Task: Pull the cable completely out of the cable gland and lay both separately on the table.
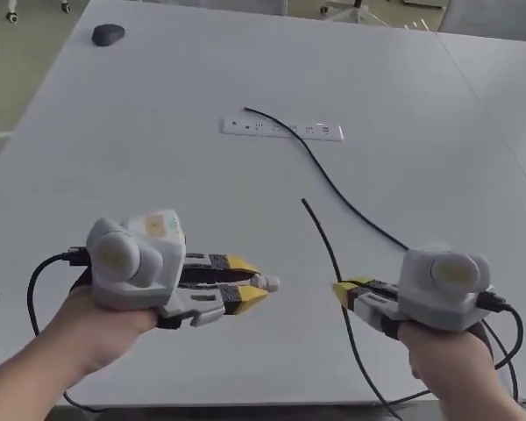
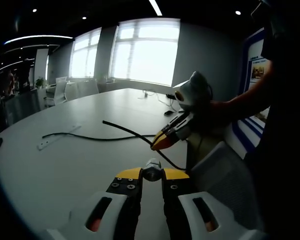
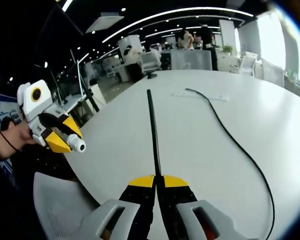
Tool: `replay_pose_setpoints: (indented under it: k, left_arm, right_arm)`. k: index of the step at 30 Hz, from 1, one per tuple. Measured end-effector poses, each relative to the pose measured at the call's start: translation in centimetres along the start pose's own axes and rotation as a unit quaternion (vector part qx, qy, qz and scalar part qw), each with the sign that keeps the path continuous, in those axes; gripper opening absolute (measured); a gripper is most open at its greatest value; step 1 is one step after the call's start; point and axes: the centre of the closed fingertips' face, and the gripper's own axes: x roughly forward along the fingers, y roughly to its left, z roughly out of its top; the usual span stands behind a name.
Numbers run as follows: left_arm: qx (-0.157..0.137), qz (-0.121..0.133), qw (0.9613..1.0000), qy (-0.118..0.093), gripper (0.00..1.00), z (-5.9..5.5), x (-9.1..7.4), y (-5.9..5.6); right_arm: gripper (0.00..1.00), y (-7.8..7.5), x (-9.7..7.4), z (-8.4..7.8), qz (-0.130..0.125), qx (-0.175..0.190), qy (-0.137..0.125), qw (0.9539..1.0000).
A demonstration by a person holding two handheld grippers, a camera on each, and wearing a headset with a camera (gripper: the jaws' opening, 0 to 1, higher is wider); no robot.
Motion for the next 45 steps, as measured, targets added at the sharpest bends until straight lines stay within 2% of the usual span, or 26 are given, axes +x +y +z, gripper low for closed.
replay_pose_setpoints:
  k: [3,13,22,27,33,38,39,41,44,45]
  left_arm:
    - [-0.009,0.011,0.9999,-0.001,0.15,-0.5,-0.3,0.5]
    - [-0.014,0.034,0.9993,0.001,0.16,-1.9,-1.3,1.8]
    - [-0.026,0.050,0.9984,0.000,0.16,-3.6,-1.8,2.8]
    - [-0.034,0.054,0.9979,0.006,0.16,-4.9,-2.0,3.1]
    - [-0.044,0.059,0.9972,0.014,0.16,-6.2,-2.3,3.6]
    - [-0.049,0.064,0.9964,0.023,0.16,-7.5,-2.4,4.1]
    - [-0.049,0.065,0.9964,0.024,0.16,-7.6,-2.4,4.2]
    - [-0.051,0.068,0.9961,0.024,0.16,-7.9,-2.4,4.4]
    - [-0.054,0.069,0.9958,0.025,0.16,-8.7,-2.2,4.7]
    - [-0.055,0.069,0.9958,0.025,0.16,-8.9,-2.1,4.7]
  right_arm:
    - [0.00,0.2,0.8,0.4,0.002,-0.022,0.010,0.9997]
    - [0.00,0.9,2.8,2.9,0.015,-0.046,0.013,0.9987]
    - [0.00,1.9,5.1,4.8,0.029,-0.090,0.027,0.9952]
    - [0.00,2.1,6.4,5.1,0.034,-0.116,0.034,0.9921]
    - [0.00,2.3,7.8,5.3,0.043,-0.130,0.044,0.9896]
    - [0.00,3.5,9.3,5.7,0.067,-0.145,0.046,0.9860]
    - [0.00,3.7,9.7,5.8,0.069,-0.158,0.050,0.9838]
    - [0.00,4.0,10.3,5.9,0.072,-0.165,0.053,0.9823]
    - [0.00,4.8,11.5,6.0,0.080,-0.195,0.058,0.9759]
    - [0.00,5.0,11.8,5.9,0.081,-0.197,0.062,0.9750]
